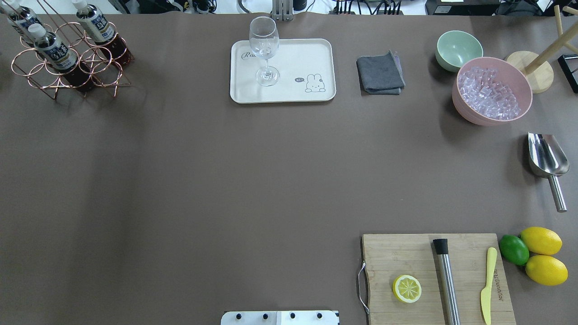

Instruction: Take tea from basket to plate

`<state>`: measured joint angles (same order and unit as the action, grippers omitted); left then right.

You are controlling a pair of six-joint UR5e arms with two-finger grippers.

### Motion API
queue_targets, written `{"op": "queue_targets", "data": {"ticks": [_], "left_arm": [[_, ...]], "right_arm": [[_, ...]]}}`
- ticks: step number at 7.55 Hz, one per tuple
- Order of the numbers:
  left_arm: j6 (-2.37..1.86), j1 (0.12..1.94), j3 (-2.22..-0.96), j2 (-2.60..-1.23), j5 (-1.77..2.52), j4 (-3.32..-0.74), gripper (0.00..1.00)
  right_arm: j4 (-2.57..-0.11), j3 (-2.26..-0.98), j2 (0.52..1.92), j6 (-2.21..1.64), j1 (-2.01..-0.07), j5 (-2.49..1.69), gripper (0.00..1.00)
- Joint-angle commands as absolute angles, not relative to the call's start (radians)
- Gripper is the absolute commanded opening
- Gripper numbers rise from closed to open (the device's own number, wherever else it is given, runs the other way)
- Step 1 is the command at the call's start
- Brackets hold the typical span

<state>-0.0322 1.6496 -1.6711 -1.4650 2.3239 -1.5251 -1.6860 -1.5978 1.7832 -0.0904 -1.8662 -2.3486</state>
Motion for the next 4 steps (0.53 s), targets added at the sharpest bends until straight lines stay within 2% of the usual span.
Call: {"op": "queue_targets", "data": {"ticks": [1, 4], "left_arm": [[-0.032, 1.649, -1.674, -1.465, 2.325, -1.531, 0.98], [-0.026, 1.649, -1.678, -1.465, 2.329, -1.525, 0.98]], "right_arm": [[-1.686, -1.598, 1.782, -0.091, -1.850, -2.356, 1.00], [-1.684, -1.598, 1.782, -0.089, -1.848, -2.349, 1.00]]}}
